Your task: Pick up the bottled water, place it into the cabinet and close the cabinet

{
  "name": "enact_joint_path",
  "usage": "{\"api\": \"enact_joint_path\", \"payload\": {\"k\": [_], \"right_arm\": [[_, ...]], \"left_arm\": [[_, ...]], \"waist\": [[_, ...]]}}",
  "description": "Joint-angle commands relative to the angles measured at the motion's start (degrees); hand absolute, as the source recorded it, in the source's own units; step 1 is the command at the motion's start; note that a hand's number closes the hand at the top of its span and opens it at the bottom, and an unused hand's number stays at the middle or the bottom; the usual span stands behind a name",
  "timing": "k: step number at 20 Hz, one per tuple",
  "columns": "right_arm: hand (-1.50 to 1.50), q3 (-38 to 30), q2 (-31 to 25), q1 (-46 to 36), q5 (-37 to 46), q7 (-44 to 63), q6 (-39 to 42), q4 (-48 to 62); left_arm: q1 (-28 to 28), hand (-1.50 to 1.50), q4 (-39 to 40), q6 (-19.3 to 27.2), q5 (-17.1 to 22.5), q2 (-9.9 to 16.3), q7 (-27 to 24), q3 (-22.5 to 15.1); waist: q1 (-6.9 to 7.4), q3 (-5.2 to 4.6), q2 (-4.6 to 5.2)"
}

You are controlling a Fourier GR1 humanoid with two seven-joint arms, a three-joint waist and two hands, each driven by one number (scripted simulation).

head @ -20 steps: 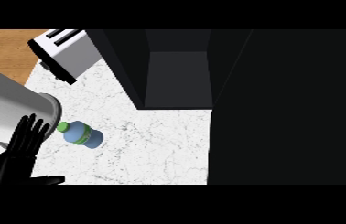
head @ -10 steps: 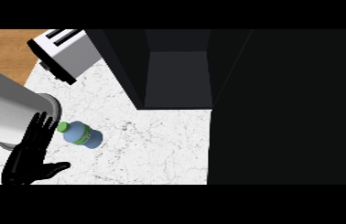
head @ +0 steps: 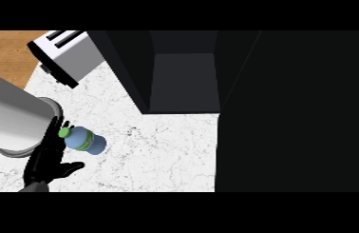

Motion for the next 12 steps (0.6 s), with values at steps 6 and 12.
{"api": "enact_joint_path", "payload": {"k": [6,12], "right_arm": [[-1.50,0.4,-0.5,-0.5,2.1,-5.1,1.5,4.7],[-1.50,-1.8,-2.5,-0.2,-1.9,-1.8,1.9,1.7]], "left_arm": [[-7.9,-1.50,16.5,-1.1,-2.7,0.5,-10.9,-0.5],[-11.9,-1.50,24.7,-3.0,-3.4,1.2,-14.7,0.1]], "waist": [[-0.13,-0.02,0.06],[-0.68,-0.11,0.30]]}}
